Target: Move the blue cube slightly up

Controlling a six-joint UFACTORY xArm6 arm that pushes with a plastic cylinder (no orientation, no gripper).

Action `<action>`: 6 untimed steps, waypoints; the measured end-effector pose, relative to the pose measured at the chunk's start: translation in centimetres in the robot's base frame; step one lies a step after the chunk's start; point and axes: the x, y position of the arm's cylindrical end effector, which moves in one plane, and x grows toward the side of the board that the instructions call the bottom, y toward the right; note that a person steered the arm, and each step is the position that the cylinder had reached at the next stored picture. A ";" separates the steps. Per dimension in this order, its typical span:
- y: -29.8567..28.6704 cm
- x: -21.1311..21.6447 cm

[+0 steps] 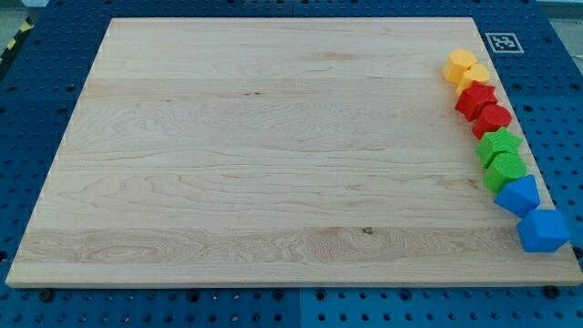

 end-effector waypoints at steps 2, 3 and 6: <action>-6.5 -1.7; -7.2 -2.4; -10.7 -1.9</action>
